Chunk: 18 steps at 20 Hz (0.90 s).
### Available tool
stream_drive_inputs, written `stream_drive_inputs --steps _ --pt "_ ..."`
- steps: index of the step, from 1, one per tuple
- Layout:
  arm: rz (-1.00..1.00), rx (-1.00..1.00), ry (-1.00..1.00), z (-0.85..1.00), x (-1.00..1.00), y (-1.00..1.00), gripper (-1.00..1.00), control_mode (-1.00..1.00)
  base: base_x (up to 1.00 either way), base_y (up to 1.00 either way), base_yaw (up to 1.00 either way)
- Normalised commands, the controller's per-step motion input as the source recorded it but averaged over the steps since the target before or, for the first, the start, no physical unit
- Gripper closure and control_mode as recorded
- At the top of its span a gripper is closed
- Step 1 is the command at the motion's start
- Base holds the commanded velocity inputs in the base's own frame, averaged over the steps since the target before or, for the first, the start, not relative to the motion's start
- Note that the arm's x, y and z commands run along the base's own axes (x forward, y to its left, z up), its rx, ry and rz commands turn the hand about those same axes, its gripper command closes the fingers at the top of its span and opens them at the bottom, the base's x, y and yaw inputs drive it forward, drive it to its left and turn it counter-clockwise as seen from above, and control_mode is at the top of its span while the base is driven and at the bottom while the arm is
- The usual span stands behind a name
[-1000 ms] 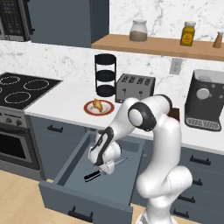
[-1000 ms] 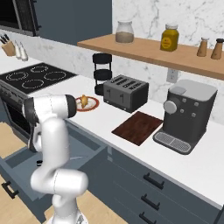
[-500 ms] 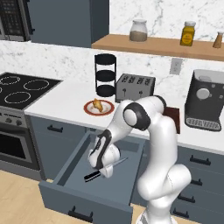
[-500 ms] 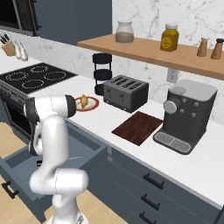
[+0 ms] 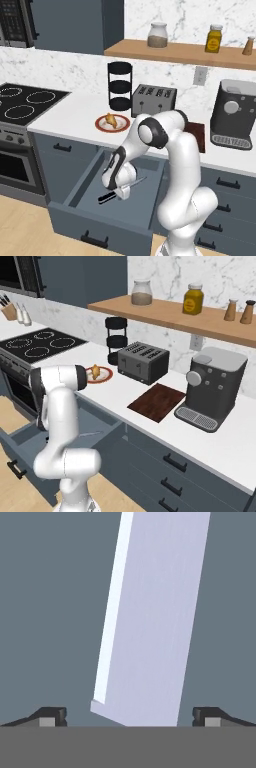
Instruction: Pick up the knife from the drawer and place it on the cutting board. Then place the meat from the plate to the cutting board.
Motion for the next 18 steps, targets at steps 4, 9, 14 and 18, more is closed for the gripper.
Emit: stream_drive_inputs --steps 4,9,14,18 --pt "-0.02 0.0 0.0 -0.29 -0.15 0.01 1.0 -1.0 0.0 0.0 0.0" --pt "-0.06 0.0 0.0 0.05 -0.03 0.0 1.0 -1.0 0.0 0.0 0.0" --pt "-0.16 0.0 0.0 0.42 -0.26 0.0 1.0 -1.0 0.0 0.0 0.0" --pt "-0.07 -0.04 0.03 0.62 -0.27 0.35 1.0 -1.0 0.0 0.0 0.0"
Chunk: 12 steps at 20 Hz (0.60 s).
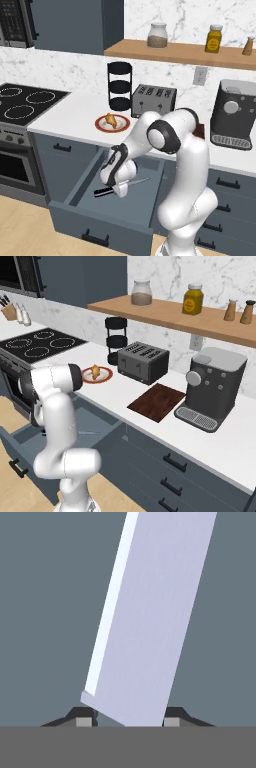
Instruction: Pick up the knife from the drawer and place it on the cutting board. Then place the meat from the plate to the cutting board.
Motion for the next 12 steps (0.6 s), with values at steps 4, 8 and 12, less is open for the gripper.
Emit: stream_drive_inputs --steps 4,8,12 --pt "0.0 -0.09 0.08 0.89 -0.3 0.25 1.0 -1.0 0.0 0.0 0.0" --pt "-0.05 -0.11 -0.02 1.0 -0.25 -0.12 1.0 -1.0 0.0 0.0 0.0" --pt "-0.08 -0.05 0.0 1.0 -0.22 -0.38 1.0 -1.0 0.0 0.0 0.0"
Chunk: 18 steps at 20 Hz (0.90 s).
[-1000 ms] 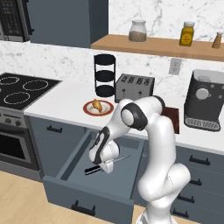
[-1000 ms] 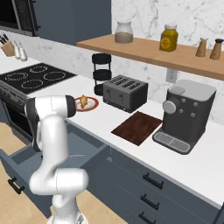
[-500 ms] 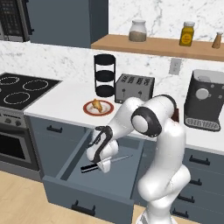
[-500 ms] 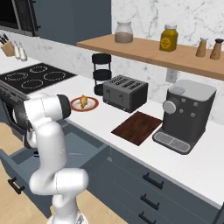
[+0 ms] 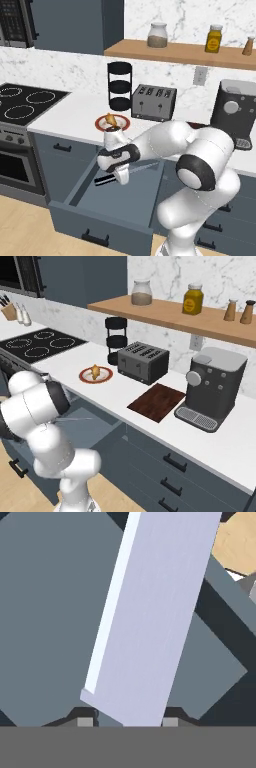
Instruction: Pick up the knife from the drawer and place it on the cutting board. Then place the meat from the plate to the cutting board.
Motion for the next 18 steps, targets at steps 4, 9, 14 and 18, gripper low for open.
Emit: stream_drive_inputs --steps 4,9,14,18 --pt "-0.02 -0.02 0.0 1.0 -0.06 -0.5 1.0 -1.0 0.0 0.0 0.0" --pt "0.2 -0.01 0.03 0.89 0.12 -0.82 1.0 -1.0 0.0 0.0 0.0" --pt "0.5 -0.04 -0.05 0.58 0.13 -0.98 1.0 -1.0 0.0 0.0 0.0" --pt "0.47 -0.04 -0.03 0.24 0.2 -1.0 1.0 -1.0 0.0 0.0 0.0"
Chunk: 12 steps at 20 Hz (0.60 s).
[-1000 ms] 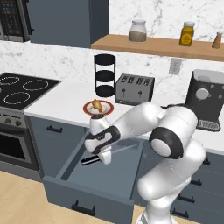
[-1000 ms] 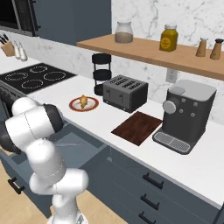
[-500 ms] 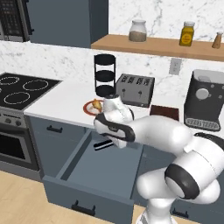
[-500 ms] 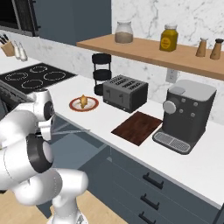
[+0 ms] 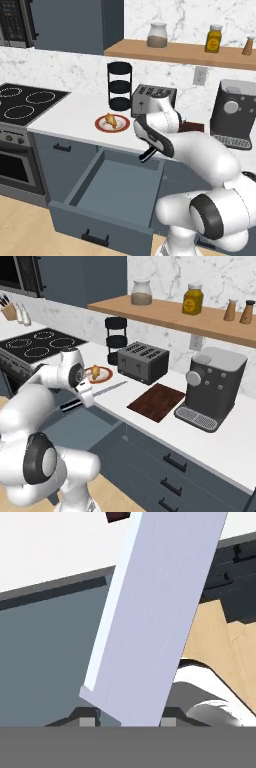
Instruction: Pick up the knife from the drawer and place it on the cutting board. Then place the meat from the plate to the cutting board.
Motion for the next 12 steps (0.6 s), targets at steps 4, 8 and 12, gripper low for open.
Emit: stream_drive_inputs --steps 4,8,12 --pt "0.39 0.13 0.06 0.0 0.25 -0.99 1.0 -1.0 0.0 0.0 0.0" --pt "0.27 0.33 0.01 0.21 0.12 -0.94 1.0 -1.0 0.0 0.0 0.0" --pt "0.15 0.24 0.04 0.2 0.37 -0.61 1.0 -1.0 0.0 0.0 0.0"
